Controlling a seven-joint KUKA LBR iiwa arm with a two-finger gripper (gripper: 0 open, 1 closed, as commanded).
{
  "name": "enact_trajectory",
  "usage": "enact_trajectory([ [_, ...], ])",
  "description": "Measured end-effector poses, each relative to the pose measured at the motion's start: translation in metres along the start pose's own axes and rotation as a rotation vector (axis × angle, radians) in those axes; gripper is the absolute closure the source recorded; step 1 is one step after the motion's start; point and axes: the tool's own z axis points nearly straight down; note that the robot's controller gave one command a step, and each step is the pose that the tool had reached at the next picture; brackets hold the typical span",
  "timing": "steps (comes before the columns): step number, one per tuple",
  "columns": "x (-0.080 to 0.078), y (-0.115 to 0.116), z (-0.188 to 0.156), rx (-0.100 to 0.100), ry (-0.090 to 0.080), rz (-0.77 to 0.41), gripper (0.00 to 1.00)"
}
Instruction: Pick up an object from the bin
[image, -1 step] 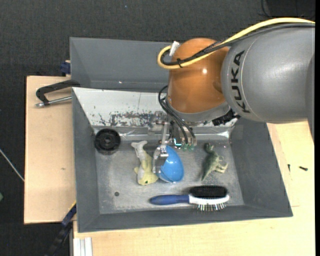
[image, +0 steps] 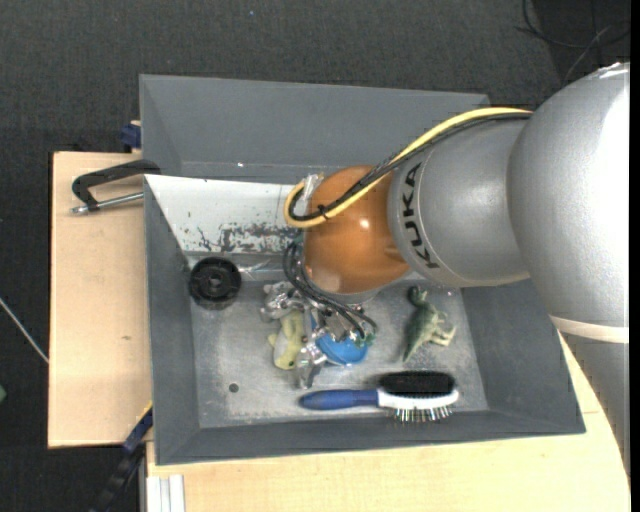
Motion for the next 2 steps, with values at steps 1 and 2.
enact_trajectory([
  [1, -0.006, -0.018, -0.03, 0.002, -0.002, -0.262, 0.0],
  [2, -0.035, 0.007, -0.029, -0.001, -0.001, -0.54, 0.0],
])
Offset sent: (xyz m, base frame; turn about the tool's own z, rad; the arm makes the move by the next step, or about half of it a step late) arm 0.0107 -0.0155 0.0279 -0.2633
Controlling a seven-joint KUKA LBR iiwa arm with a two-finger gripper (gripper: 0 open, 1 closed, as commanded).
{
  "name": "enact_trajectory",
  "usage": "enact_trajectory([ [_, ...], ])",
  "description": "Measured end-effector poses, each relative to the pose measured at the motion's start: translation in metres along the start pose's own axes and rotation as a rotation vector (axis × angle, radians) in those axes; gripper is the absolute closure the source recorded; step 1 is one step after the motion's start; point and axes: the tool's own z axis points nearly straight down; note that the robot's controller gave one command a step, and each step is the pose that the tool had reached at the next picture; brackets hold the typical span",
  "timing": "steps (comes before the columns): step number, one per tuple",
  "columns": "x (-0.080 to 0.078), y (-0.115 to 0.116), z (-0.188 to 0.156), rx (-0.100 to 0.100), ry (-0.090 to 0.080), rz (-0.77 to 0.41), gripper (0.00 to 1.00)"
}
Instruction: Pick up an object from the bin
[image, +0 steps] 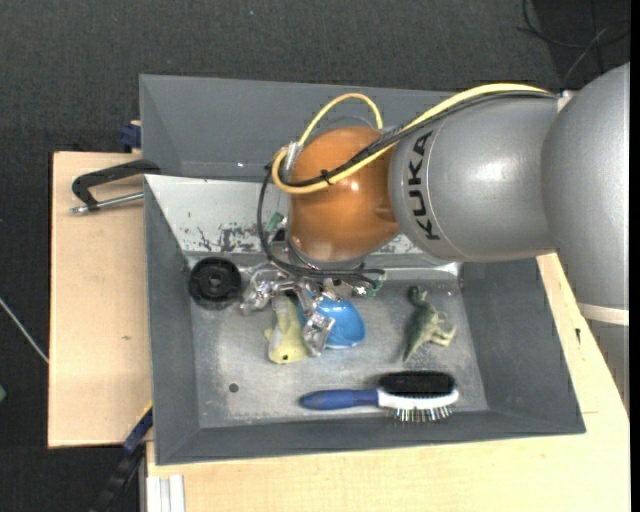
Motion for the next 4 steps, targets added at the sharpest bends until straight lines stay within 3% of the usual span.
enact_trajectory([
  [1, -0.01, 0.002, 0.029, 0.0, 0.0, -0.398, 0.0],
  [2, -0.012, 0.002, 0.027, -0.002, 0.0, -0.395, 0.0],
  [3, -0.013, 0.002, 0.026, 0.0, 0.0, -0.394, 1.0],
  [4, -0.016, 0.001, -0.011, 0.003, -0.002, -0.392, 1.0],
])
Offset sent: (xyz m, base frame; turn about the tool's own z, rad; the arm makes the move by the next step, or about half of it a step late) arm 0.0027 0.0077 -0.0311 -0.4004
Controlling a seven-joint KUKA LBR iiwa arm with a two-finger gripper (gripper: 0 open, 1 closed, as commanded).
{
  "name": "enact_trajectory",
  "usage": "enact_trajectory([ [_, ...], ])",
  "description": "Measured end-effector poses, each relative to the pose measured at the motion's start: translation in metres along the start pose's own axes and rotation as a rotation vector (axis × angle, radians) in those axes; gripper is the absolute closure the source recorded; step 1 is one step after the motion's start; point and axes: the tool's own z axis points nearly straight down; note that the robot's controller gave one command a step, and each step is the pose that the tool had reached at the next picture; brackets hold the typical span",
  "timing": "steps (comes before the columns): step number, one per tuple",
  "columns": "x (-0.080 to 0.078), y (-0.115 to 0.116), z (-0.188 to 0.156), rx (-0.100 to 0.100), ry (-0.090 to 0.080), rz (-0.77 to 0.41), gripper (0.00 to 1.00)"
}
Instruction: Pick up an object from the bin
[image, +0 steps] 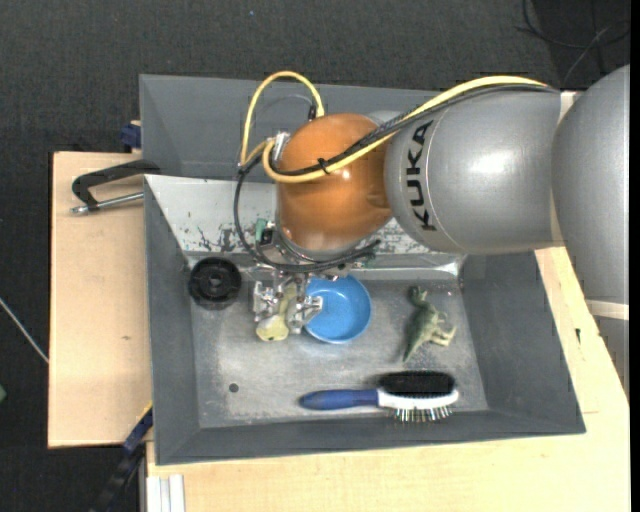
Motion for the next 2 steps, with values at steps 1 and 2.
enact_trajectory([
  [1, -0.003, -0.002, -0.04, 0.001, 0.0, 0.003, 1.0],
  [2, -0.005, -0.003, -0.062, 0.0, 0.0, 0.006, 1.0],
])
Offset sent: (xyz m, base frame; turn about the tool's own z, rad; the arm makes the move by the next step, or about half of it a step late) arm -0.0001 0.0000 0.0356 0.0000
